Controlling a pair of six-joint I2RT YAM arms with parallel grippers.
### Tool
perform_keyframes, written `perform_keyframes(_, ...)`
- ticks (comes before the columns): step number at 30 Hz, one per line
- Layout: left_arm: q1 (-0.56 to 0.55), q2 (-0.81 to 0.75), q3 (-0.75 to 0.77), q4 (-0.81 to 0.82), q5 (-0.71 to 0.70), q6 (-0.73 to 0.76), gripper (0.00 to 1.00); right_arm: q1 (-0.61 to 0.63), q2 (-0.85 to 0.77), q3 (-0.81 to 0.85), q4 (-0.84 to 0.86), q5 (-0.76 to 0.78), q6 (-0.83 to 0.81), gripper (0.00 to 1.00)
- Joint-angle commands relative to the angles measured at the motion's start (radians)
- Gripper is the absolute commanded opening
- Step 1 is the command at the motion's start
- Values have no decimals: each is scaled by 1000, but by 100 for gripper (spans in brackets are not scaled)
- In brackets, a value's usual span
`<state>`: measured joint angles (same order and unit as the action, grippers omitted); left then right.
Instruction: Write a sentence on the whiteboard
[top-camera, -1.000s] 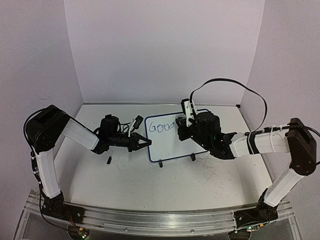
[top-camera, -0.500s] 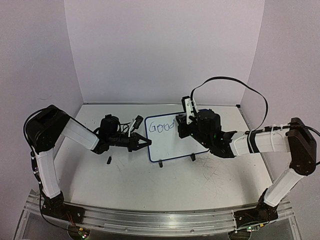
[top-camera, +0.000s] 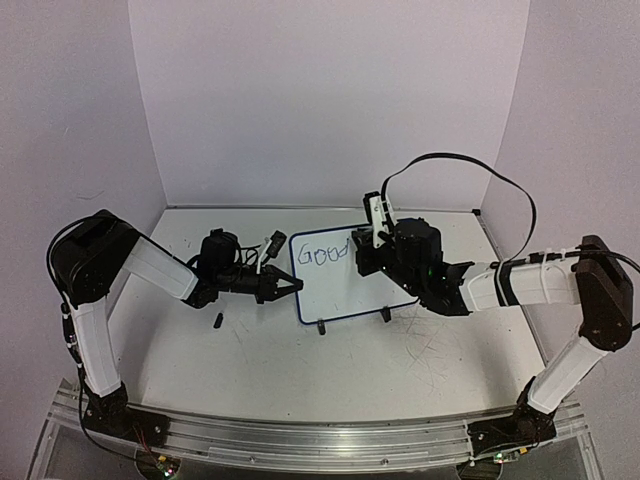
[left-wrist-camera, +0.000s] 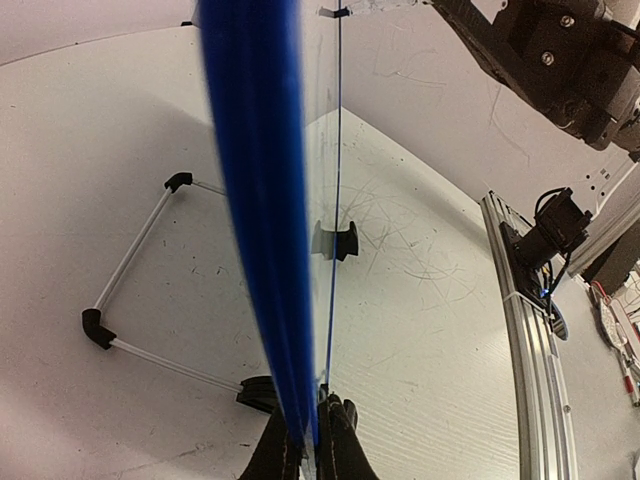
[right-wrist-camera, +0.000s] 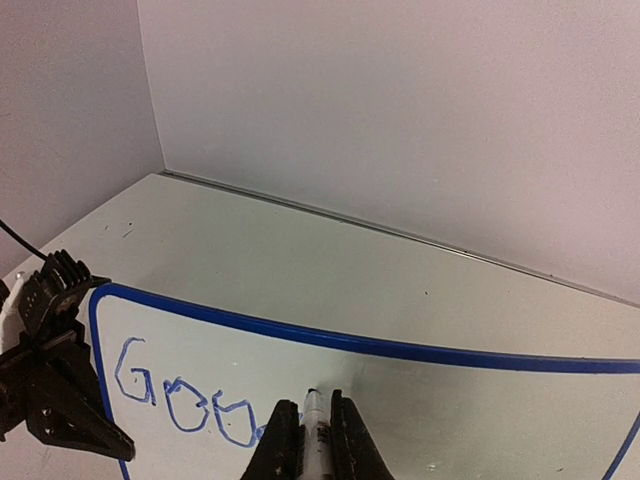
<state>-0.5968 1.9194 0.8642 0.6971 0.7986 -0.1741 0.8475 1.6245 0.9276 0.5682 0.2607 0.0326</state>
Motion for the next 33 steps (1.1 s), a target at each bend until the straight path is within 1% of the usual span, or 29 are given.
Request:
perform_keyframes(1,0,-11,6,-61,-45,77,0,-8,-23,40,36,18,-6,0)
perform_keyframes(17,0,-10,6,-61,-45,78,0,-3,-18,-39,-2,-26,53,0)
perform_keyframes(33,0,-10,6,-63,-46,78,0,2,-26,-71,-24,-10,71,0)
